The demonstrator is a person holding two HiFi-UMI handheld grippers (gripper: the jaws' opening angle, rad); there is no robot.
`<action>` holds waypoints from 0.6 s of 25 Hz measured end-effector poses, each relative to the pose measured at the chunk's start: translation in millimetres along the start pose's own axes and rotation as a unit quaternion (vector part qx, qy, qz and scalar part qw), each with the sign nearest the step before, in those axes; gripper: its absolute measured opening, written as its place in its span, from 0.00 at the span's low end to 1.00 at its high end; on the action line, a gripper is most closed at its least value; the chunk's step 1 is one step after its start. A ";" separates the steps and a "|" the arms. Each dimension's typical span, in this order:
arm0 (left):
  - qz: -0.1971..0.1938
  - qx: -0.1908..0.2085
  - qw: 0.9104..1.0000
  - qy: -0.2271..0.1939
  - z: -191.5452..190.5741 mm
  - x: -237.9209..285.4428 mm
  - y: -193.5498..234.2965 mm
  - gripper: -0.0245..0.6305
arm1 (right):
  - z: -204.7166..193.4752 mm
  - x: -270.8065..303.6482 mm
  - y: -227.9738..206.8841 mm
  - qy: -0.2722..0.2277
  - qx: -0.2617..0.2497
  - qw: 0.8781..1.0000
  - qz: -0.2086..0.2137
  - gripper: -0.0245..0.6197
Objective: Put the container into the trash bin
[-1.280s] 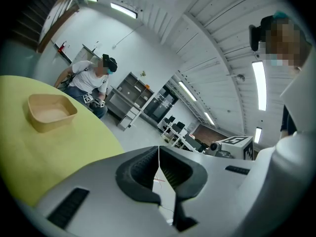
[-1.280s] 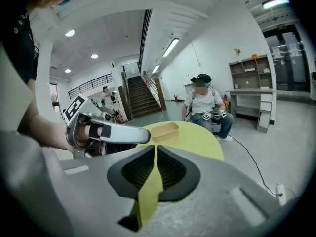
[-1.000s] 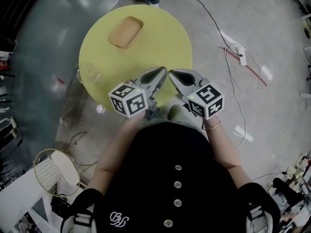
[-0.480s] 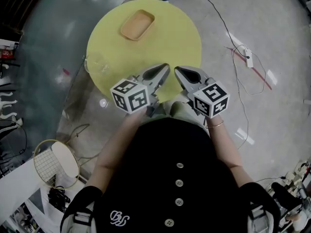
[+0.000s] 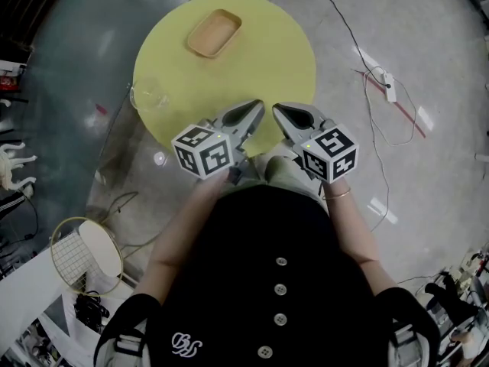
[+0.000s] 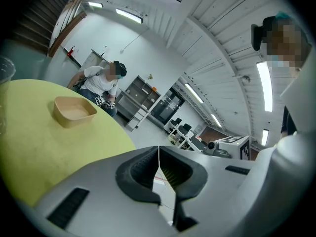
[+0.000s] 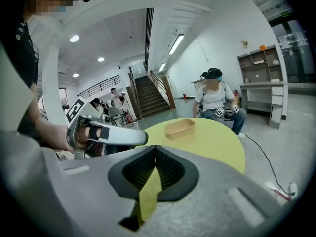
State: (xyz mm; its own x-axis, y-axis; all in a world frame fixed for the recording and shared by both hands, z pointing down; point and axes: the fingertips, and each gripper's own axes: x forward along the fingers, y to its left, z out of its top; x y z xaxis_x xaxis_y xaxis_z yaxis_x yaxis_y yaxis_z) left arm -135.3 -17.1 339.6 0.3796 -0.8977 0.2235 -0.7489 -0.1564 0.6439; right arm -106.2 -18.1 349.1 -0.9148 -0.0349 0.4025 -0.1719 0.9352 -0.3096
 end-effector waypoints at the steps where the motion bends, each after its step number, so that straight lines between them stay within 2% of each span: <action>1: 0.000 -0.001 1.000 0.001 -1.2 -0.1 0.2 0.06 | -0.9 0.3 0.3 0.002 -0.003 1.000 0.000 0.04; 15: -0.001 0.000 1.000 0.020 -15.3 -5.9 -2.1 0.06 | -14.7 2.0 10.4 0.022 -0.011 1.000 0.003 0.04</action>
State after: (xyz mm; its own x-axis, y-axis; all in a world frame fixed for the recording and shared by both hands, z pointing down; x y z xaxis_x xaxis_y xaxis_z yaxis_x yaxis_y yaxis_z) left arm -127.7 -5.2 348.1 0.4034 -0.8797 0.2517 -0.7482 -0.1587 0.6442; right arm -104.4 -3.3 359.3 -0.8982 -0.0145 0.4393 -0.1584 0.9429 -0.2929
